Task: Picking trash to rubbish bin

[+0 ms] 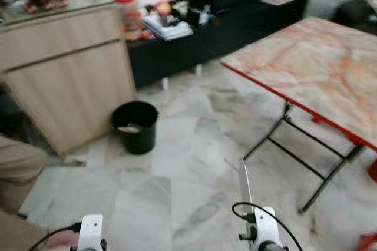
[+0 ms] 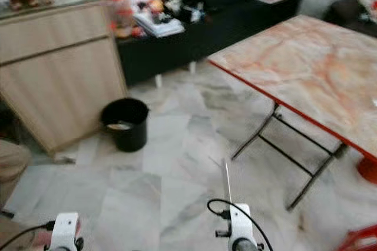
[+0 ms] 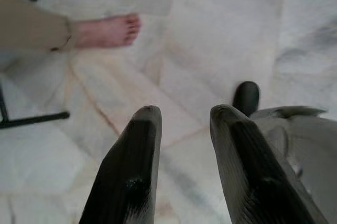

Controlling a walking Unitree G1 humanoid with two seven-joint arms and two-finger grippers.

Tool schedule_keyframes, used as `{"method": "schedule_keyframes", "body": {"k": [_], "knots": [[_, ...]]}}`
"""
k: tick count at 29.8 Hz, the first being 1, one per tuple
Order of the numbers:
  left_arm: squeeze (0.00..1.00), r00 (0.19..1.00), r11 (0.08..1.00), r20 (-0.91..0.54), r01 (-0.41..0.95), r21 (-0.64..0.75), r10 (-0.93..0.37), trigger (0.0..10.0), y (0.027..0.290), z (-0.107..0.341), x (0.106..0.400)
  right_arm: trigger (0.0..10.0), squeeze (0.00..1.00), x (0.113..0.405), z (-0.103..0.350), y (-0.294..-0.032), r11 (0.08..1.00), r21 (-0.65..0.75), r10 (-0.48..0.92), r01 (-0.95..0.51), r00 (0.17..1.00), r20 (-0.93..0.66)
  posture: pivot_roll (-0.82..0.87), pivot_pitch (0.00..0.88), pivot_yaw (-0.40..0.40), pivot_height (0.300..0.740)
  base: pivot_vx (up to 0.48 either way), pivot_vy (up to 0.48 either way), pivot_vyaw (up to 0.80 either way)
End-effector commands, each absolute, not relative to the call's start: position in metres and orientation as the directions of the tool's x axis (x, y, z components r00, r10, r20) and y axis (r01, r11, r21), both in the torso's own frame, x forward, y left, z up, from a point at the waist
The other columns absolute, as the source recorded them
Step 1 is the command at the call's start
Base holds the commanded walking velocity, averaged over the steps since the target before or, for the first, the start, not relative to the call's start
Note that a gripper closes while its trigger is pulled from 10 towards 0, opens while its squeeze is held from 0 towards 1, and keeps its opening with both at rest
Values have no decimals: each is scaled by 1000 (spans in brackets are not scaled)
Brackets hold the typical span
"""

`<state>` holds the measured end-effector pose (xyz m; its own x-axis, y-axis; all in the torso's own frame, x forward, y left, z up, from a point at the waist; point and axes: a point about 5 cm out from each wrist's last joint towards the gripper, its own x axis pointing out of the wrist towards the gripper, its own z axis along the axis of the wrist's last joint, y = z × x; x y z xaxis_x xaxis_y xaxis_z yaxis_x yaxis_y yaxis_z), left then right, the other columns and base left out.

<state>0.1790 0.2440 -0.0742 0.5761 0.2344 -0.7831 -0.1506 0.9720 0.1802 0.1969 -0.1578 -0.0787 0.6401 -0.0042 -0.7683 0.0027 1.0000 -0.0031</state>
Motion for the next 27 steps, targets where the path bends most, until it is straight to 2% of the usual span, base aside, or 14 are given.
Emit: {"method": "schedule_keyframes", "body": {"k": [1,15,20,27], "knots": [[0,577,972,-783,-150,180,233,10000,240,-75,180,10000,0,194,-80,-165,1000,-7,-18,20,636,-771,46,0,-33,740,0,0,0],[0,576,971,-782,-132,199,239,10000,238,-75,181,10000,0,196,-78,-166,1000,-21,-18,2,652,-758,43,0,-34,740,323,0,0],[0,577,970,-781,-132,202,241,10000,239,-75,181,10000,0,195,-78,-165,1000,-16,-17,7,655,-756,45,0,-34,740,371,0,726],[0,575,969,-781,-136,205,246,10000,240,-75,179,10000,0,195,-78,-164,1000,-20,-13,-3,655,-756,48,0,-33,740,383,0,0]]}}
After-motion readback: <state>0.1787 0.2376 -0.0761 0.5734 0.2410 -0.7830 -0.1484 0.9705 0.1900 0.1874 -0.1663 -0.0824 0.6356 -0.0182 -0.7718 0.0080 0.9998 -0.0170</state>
